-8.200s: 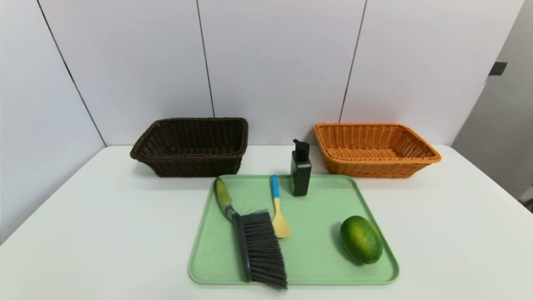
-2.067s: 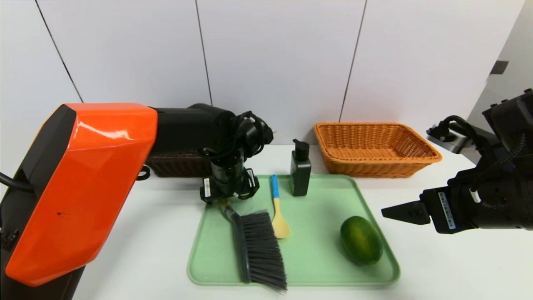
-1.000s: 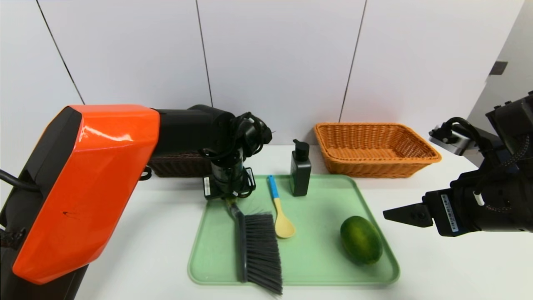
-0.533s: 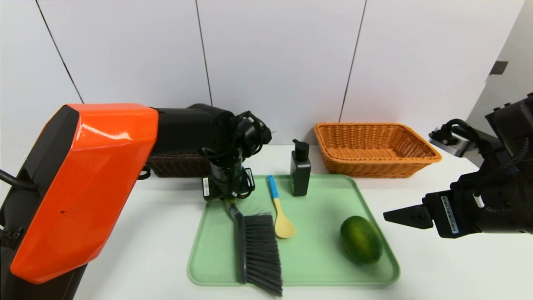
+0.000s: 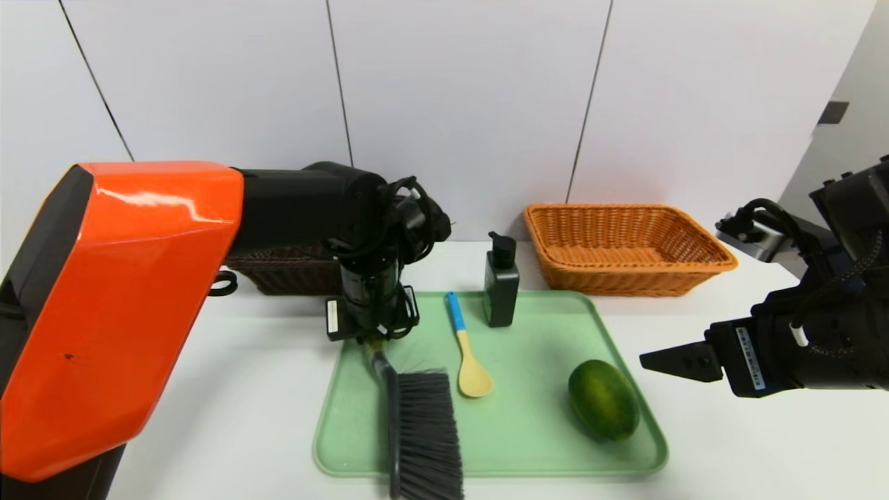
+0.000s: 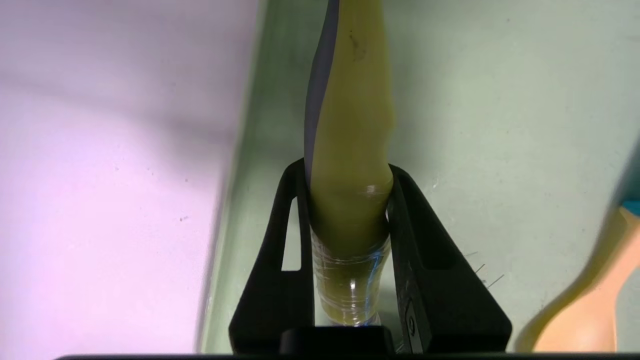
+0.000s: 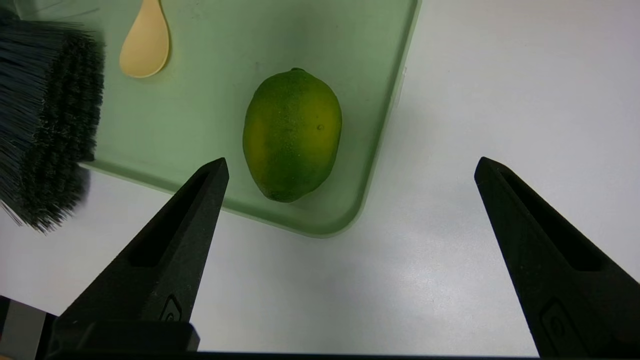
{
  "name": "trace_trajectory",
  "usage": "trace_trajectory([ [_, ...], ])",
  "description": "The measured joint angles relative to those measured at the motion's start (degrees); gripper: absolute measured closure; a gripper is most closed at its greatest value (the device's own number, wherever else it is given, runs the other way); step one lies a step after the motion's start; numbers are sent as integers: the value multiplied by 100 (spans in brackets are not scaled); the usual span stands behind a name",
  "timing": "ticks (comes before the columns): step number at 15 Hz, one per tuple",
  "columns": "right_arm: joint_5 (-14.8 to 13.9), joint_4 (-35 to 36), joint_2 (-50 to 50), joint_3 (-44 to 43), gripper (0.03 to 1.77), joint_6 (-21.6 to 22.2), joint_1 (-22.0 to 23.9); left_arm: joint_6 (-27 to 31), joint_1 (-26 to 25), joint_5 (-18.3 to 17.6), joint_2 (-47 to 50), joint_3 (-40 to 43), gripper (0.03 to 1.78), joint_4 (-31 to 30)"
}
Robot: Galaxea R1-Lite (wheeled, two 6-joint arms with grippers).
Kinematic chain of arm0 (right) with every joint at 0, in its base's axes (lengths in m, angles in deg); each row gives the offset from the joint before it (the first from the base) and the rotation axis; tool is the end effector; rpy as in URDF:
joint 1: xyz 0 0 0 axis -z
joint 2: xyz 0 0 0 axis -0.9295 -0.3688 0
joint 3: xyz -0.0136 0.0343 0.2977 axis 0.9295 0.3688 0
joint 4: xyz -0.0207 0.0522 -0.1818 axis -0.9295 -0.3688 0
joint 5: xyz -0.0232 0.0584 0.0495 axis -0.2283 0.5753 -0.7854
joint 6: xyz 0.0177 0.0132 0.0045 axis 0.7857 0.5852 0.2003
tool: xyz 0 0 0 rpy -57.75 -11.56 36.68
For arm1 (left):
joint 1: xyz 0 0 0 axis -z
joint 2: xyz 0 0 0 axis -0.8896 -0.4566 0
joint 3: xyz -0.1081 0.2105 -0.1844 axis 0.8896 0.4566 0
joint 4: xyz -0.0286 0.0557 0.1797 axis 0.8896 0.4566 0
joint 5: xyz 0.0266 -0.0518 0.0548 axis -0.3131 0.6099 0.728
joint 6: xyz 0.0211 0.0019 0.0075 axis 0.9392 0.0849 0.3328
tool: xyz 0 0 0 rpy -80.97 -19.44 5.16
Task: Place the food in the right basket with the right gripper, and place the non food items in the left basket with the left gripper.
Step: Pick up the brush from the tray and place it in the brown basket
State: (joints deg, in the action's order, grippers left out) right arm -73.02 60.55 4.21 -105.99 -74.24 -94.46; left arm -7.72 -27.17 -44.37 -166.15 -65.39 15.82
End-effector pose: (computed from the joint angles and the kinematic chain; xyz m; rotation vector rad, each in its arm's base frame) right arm 0.1805 0.0876 0.2287 -0.0183 0.8436 0.3154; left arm 0.3311 -0.2298 0.1664 -0.1922 1.1517 0.2173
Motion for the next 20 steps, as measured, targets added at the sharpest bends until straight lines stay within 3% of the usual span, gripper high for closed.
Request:
trace_trajectory([
  [14,4,6,29,66,10,7,0,-146,282,-94,452,11,136,325],
  [20,9,6,29,69,10,5,2,-144,358,-406,783,66,136,483],
])
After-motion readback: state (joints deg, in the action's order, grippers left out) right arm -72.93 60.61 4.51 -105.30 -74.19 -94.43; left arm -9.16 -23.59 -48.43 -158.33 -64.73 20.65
